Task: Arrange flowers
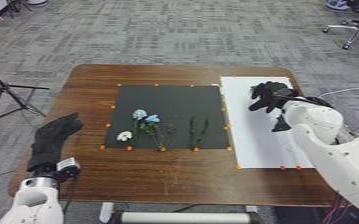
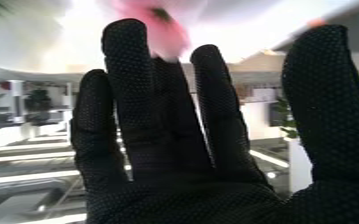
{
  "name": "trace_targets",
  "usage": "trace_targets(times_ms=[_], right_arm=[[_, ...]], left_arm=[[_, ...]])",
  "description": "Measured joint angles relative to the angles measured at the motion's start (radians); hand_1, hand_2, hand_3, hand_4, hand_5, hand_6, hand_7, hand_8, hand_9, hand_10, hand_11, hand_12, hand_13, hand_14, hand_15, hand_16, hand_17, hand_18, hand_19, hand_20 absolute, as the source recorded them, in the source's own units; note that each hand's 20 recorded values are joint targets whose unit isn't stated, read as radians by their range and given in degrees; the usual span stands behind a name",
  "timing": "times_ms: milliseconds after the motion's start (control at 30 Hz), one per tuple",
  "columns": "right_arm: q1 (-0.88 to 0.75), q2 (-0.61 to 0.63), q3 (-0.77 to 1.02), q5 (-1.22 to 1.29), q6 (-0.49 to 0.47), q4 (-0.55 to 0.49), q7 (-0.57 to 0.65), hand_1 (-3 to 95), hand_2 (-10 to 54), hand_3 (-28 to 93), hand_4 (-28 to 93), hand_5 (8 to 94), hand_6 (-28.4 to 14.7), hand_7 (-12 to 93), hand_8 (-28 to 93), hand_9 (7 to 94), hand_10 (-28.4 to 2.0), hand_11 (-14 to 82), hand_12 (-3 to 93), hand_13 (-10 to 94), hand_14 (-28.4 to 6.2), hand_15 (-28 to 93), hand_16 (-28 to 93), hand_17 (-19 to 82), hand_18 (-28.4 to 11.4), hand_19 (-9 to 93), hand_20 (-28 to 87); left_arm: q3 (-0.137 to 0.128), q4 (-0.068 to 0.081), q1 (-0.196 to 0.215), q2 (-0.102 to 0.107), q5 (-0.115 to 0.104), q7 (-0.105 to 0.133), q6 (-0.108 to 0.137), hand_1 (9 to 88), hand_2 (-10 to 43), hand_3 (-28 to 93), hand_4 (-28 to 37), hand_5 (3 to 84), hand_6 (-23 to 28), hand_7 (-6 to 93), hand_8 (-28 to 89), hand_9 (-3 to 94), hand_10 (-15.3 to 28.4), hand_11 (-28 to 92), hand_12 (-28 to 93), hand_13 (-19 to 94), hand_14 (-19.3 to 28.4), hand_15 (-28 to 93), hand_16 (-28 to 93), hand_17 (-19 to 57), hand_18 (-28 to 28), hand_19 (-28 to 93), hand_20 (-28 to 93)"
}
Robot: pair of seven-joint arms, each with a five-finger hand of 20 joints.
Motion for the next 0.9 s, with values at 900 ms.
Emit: trace_targets(times_ms=[900], right_arm=[[0.093,0.094,-0.304,0.23,0.43,-0.108,0.085,65.9,-9.4,57,-17,76.3,-0.1,19,8,84.7,-11.0,5.5,34.6,80,-6.1,49,35,39,-20.6,76,61]], left_arm=[[-0.007,-0.008,0.005,0.001,-0.001,0.0,0.0,27.7,5.9,68,-28.0,54.3,1.0,16.5,-7,52.5,14.7,25,15,42,17.9,26,0,8.1,12.1,12,19]])
